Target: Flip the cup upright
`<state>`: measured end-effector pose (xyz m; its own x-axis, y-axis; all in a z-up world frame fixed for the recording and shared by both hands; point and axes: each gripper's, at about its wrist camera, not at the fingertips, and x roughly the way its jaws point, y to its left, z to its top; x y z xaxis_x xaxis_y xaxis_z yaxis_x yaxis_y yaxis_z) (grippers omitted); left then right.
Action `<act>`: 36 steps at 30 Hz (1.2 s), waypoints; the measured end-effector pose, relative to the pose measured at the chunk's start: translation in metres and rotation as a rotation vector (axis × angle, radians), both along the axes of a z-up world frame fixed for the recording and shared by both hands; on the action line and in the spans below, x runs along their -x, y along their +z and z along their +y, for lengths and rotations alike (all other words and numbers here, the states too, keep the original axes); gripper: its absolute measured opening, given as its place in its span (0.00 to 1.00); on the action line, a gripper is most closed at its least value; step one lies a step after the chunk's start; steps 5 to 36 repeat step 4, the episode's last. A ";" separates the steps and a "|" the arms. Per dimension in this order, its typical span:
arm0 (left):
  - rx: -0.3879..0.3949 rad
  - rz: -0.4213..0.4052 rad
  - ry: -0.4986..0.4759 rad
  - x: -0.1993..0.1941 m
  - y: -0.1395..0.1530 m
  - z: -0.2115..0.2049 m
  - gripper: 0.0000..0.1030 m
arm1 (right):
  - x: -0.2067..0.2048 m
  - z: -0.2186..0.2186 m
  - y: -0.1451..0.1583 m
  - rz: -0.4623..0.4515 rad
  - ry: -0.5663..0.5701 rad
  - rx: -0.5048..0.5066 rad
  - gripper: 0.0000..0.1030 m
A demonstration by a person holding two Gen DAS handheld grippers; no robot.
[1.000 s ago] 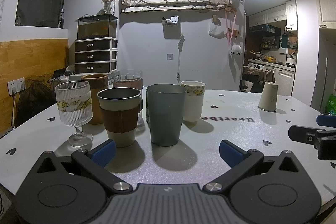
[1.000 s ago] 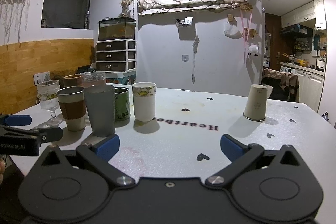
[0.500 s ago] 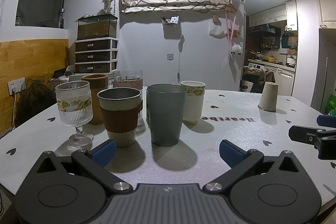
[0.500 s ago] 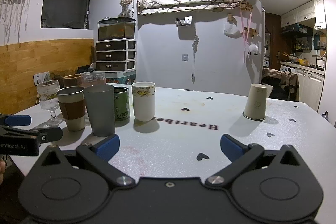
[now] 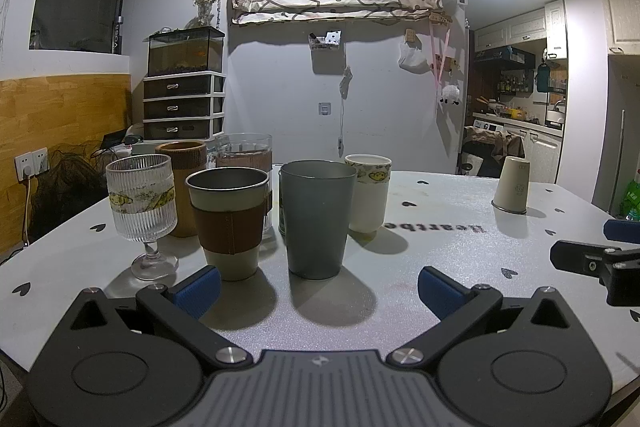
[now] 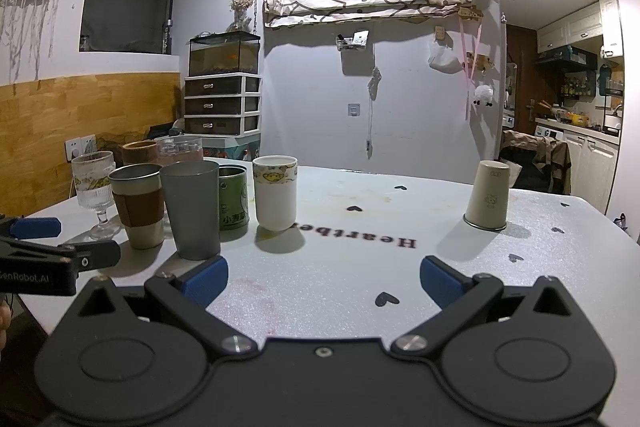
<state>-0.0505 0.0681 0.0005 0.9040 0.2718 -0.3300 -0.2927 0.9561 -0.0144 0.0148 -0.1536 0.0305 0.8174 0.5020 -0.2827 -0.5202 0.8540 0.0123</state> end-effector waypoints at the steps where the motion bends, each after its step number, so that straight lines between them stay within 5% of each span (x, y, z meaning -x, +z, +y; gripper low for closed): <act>1: 0.001 0.000 0.000 0.000 0.000 0.000 1.00 | 0.000 0.000 0.000 0.000 0.000 0.000 1.00; 36: 0.000 0.001 0.002 0.000 0.000 0.000 1.00 | 0.001 0.000 0.000 0.000 -0.002 0.000 1.00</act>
